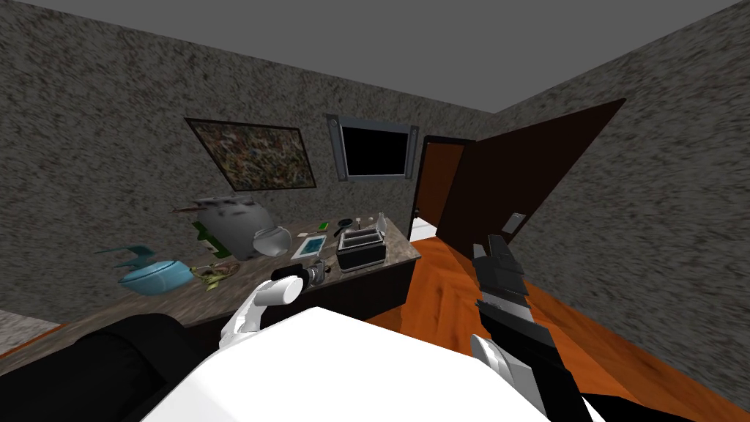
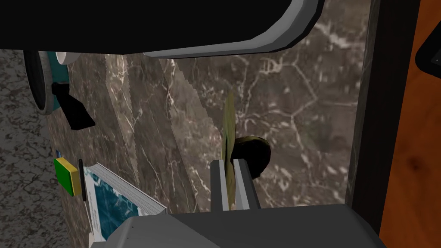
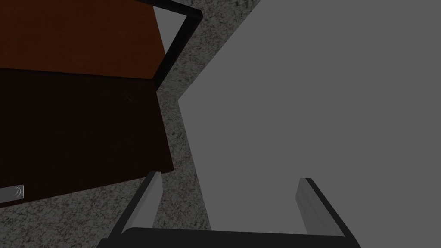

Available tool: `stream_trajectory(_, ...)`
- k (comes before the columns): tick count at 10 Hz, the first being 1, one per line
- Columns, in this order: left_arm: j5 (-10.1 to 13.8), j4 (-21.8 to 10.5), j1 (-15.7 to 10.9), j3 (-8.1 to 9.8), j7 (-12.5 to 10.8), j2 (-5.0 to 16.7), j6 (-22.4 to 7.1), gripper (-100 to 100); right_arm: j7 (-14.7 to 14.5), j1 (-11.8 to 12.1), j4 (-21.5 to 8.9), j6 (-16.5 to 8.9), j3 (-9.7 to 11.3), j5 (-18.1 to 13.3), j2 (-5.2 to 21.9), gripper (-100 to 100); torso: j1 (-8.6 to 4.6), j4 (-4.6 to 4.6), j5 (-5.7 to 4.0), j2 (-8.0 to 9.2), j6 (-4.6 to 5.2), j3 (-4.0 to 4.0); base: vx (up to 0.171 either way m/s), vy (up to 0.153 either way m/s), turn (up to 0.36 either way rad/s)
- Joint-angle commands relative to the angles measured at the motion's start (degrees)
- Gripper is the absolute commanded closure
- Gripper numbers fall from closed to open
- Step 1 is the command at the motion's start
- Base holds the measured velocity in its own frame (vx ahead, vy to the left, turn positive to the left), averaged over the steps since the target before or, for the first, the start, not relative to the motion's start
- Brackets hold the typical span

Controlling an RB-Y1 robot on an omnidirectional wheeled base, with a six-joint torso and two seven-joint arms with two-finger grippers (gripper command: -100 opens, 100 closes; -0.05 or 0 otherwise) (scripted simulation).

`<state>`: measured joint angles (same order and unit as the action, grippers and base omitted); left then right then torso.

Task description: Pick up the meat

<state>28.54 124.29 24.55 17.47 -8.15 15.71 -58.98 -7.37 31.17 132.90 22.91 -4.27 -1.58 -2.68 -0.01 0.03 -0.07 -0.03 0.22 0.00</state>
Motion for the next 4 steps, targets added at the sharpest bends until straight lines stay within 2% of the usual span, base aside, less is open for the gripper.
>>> stream_trajectory(1,0.5,1.65,0.51,0.26,0.09,0.32,-0.92,100,0.0,0.0,0.0,0.0,0.0,0.0,0.0,0,0.0,0.0,0.0,0.0,0.0,0.0,-0.015,-0.001,0.004)
stream_trajectory(2,0.81,2.85,0.97,0.51,-0.1,0.44,-1.75,100,0.0,0.0,0.0,0.0,0.0,0.0,0.0,0,-0.02,0.01,-0.02,0.06,-0.02,0.03,-0.026,-0.003,0.017)
stream_trajectory(3,0.75,2.2,0.78,0.43,0.04,0.42,-1.13,100,0.0,0.0,0.0,0.0,0.0,0.0,0.0,0,-0.04,0.01,-0.02,0.12,-0.05,0.06,-0.012,-0.002,0.004)
stream_trajectory(4,0.79,2.39,0.81,0.44,0.04,0.44,-1.3,0,0.0,0.0,0.0,0.0,0.0,0.0,0.0,0,-0.02,-0.01,0.0,0.07,-0.05,0.03,0.0,0.0,0.0)
